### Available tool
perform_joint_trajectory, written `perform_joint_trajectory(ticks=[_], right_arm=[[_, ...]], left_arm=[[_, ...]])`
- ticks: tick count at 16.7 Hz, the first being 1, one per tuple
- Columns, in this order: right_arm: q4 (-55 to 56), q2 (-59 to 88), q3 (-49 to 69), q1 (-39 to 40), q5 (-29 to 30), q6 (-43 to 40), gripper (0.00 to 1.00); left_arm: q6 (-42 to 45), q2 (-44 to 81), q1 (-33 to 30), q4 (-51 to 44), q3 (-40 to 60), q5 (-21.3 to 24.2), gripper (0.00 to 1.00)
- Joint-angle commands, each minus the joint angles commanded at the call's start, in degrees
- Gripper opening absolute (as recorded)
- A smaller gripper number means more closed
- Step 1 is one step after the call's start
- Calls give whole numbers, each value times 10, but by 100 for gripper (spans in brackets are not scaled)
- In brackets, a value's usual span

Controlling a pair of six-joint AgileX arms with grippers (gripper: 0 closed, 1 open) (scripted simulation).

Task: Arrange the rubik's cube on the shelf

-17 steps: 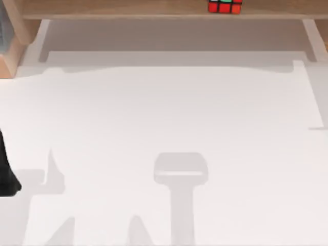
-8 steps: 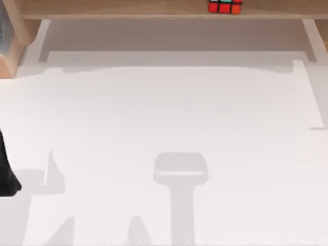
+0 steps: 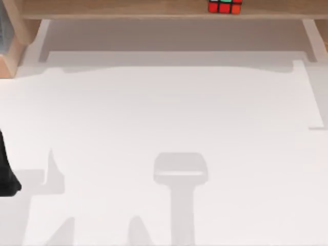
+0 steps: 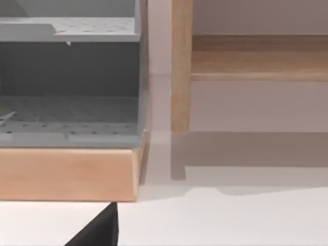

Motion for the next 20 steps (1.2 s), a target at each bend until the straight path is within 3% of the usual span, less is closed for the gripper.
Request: perform_joint_trajectory(ticks=[2,11,20], right_arm=[[0,0,0,0,0,0,0],[-3,2,1,0,2,1,0],[-81,48,125,66,68,0,0]], left_arm=[[0,0,0,0,0,0,100],[0,0,0,0,0,0,100],[0,0,0,0,0,0,100]])
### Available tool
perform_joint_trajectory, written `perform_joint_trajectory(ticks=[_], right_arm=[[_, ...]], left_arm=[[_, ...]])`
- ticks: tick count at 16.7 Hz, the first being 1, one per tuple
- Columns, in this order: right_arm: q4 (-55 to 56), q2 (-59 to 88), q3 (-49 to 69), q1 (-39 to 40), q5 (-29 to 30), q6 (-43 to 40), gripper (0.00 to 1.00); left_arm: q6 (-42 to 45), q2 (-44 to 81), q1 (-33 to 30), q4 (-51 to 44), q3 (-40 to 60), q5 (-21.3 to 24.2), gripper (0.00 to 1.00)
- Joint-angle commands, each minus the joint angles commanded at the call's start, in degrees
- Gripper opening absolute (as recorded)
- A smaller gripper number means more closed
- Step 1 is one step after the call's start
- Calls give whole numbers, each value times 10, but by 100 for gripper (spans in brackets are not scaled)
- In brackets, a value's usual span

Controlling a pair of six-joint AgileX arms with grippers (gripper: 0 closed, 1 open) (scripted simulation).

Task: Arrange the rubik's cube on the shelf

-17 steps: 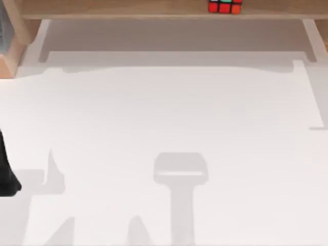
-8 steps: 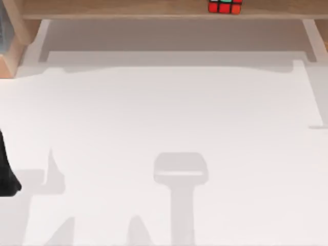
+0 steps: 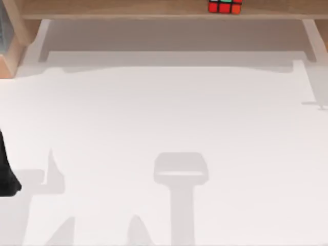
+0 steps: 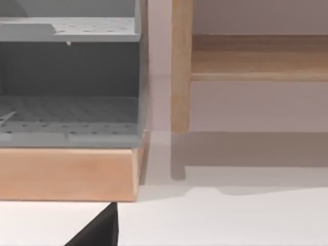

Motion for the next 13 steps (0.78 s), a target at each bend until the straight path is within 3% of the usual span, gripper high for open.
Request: perform_joint_trajectory(ticks=[5,13], right_arm=[[-6,4,7,0,4,0,0],[-84,59,140,46,49,0,0]], left_arm=[[0,0,0,0,0,0,100],[0,0,0,0,0,0,100]])
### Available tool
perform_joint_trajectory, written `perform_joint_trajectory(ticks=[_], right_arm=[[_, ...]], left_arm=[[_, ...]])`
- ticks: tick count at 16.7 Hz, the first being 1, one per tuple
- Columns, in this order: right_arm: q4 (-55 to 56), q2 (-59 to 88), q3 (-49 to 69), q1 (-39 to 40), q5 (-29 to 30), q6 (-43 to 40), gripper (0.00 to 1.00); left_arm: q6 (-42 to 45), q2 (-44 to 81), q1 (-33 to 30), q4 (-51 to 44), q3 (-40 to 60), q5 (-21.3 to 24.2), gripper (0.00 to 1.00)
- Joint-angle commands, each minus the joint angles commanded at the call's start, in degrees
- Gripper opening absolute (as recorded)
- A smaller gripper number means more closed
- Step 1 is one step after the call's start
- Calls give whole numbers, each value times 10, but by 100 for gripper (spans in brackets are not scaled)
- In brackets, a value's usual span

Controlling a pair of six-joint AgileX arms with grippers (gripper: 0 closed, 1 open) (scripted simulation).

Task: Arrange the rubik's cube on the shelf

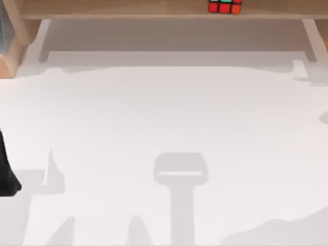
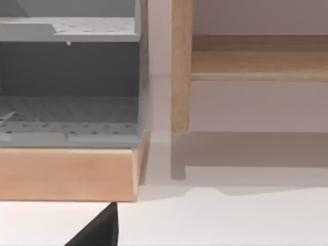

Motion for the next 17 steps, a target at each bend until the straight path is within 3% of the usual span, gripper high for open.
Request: perform_joint_trajectory(ticks=[5,12,17], right_arm=[[-6,5,7,-1,2,0,0],[-84,67,152,31,34,-1,0],[-90,71,160,34,37,0,0]], left_arm=[[0,0,0,0,0,0,100],[0,0,0,0,0,0,100],[0,0,0,0,0,0,100]])
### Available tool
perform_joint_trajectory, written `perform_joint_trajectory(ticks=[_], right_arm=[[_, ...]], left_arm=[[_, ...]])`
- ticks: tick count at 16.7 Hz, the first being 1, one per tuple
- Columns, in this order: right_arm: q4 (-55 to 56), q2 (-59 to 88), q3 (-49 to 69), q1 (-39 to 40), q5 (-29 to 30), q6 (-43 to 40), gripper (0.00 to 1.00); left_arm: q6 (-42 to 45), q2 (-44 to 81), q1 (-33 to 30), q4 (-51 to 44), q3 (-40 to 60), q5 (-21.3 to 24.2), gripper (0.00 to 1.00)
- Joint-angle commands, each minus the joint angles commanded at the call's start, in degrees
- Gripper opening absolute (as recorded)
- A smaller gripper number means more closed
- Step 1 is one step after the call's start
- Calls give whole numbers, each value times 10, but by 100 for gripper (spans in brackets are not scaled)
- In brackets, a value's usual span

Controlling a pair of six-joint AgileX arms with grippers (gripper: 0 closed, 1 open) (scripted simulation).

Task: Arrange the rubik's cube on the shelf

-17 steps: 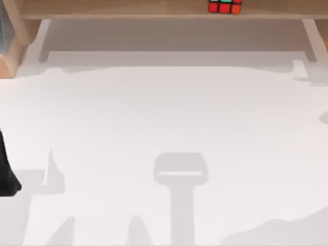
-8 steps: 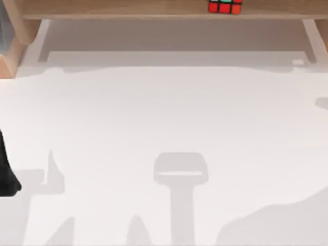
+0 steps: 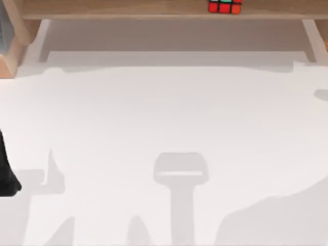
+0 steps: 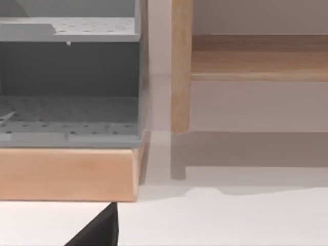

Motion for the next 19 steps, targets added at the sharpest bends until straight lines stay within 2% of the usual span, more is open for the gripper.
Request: perform_joint_trajectory(ticks=[13,19], right_arm=[[0,0,0,0,0,0,98],[0,0,0,0,0,0,100]], left_arm=[[0,0,0,0,0,0,100],[0,0,0,0,0,0,100]])
